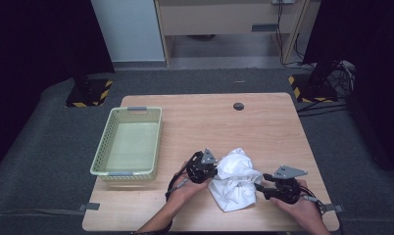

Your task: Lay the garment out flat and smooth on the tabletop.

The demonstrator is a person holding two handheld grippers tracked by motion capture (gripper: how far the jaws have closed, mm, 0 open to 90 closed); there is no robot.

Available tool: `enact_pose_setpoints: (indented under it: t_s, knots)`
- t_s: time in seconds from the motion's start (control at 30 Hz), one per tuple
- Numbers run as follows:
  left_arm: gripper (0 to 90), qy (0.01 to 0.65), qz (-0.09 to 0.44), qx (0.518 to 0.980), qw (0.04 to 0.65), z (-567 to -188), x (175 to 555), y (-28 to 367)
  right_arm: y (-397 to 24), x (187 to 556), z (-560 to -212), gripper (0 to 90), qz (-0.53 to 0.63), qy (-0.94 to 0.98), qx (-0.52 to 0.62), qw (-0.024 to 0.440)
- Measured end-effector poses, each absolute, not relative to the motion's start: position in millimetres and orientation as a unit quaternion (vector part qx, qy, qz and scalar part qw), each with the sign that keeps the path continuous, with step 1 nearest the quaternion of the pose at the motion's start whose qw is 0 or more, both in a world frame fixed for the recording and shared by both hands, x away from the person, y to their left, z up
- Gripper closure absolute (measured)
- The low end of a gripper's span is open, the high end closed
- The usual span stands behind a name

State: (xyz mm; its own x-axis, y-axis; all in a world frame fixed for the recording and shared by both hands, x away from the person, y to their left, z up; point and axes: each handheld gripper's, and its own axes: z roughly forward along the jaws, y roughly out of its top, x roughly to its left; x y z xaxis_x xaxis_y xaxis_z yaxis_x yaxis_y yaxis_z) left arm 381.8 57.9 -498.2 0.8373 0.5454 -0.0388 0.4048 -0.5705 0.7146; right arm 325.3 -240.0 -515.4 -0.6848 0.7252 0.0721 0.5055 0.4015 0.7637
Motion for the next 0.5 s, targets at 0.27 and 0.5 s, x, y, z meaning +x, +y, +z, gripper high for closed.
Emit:
enact_pose_setpoints:
  t_s: [0.27, 0.5]
  knots:
    - [84.0, 0.267, 0.071, 0.892, 0.359, -502.2, 378.8, 55.2, -227.9, 326.7, -520.2, 48.4, 0.394, 0.835, 0.358, 0.138]
    - [84.2, 0.244, 0.04, 0.907, 0.341, -503.3, 365.5, 55.1, -227.5, 329.0, -517.9, 77.3, 0.398, 0.836, 0.352, 0.133]
